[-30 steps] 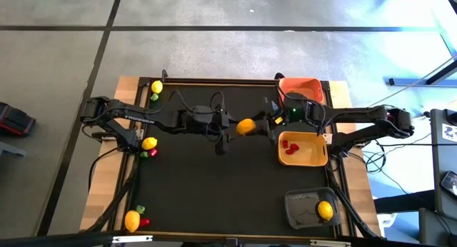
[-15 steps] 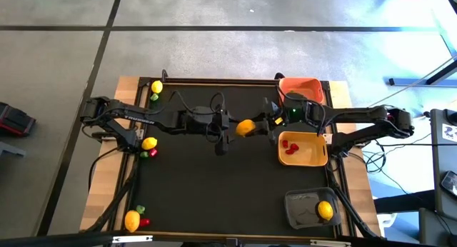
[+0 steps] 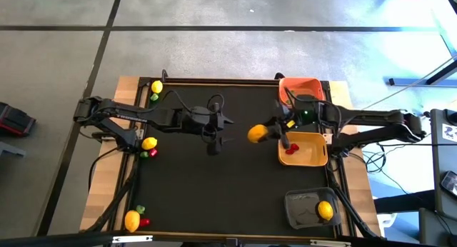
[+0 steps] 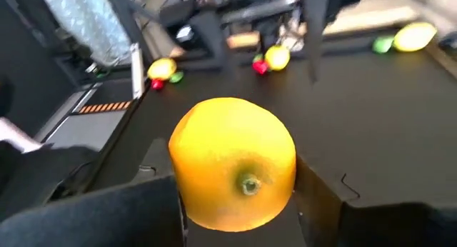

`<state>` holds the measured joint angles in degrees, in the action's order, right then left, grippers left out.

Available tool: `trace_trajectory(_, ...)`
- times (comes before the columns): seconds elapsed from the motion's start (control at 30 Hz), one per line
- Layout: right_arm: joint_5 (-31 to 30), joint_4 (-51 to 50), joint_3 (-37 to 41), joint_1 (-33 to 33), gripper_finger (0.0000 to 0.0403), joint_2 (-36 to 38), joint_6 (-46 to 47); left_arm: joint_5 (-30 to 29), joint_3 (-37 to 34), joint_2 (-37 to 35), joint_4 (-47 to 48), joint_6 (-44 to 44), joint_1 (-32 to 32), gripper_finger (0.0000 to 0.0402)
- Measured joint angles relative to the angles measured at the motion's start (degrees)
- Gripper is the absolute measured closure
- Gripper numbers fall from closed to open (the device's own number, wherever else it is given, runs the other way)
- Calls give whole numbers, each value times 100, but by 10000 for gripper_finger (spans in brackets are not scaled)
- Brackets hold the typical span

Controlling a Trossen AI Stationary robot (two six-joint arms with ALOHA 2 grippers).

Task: Sort produce into baskets
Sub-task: Put the top right yellow lemon into the black bin

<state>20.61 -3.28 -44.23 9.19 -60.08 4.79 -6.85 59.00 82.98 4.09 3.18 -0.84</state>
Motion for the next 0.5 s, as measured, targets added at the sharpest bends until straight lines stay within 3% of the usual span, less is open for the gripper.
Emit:
trace_trajectory(0.3, -89, -1556, 0, -810, 271, 673, 805, 24, -9, -2, 5, -10, 7, 102)
trace_trajectory(0.5, -346, -2231, 0, -1710, 271, 905, 1885, 26, -9, -2, 3, -39, 7, 102)
